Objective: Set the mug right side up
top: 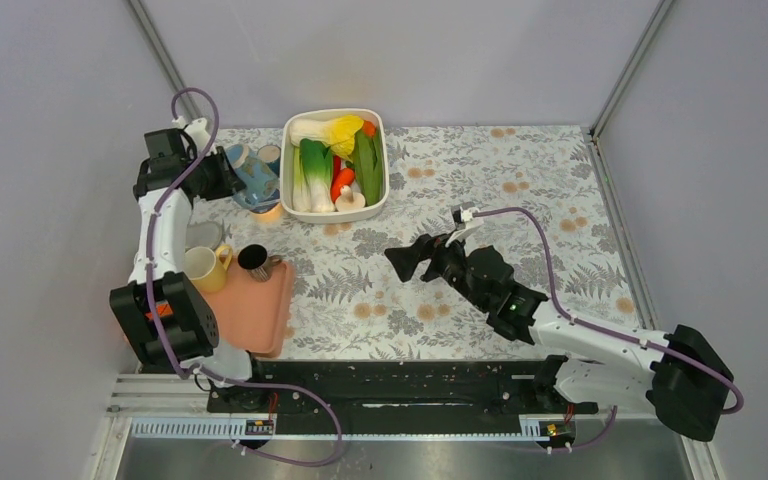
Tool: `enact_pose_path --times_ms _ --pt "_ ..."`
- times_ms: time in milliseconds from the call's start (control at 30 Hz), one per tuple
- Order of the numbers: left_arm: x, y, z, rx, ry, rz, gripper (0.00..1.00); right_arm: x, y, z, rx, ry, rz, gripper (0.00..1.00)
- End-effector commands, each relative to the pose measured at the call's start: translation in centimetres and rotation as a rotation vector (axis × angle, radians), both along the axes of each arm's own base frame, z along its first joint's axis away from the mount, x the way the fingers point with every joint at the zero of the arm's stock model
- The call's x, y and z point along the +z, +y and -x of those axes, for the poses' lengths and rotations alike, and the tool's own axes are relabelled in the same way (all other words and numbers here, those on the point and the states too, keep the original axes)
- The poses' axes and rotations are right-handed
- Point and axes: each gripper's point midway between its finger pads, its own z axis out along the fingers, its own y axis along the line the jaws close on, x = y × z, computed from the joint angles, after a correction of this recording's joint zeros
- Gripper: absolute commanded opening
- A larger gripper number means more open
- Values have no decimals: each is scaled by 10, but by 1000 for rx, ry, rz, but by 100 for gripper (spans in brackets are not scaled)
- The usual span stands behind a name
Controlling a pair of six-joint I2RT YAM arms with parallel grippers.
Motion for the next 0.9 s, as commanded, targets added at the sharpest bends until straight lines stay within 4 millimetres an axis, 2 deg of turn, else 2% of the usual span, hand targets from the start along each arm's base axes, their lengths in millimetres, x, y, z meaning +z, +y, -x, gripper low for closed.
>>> enact_pose_path --times_ms 0,267,467,733,867 --pt "66 -54 7 -146 -190 65 0 48 10 -13 -49 33 -284 99" --pt "92 -137 39 -356 -199 177 0 61 39 -24 23 88 -482 100" --pt "118 -191 68 -517 -208 277 0 83 47 -38 37 42 -576 100" --pt "144 -229 92 -627 -213 346 0 93 51 -63 31 112 -677 98" --pt "148 -240 98 -652 -215 370 0 100 58 -62 67 152 -721 94"
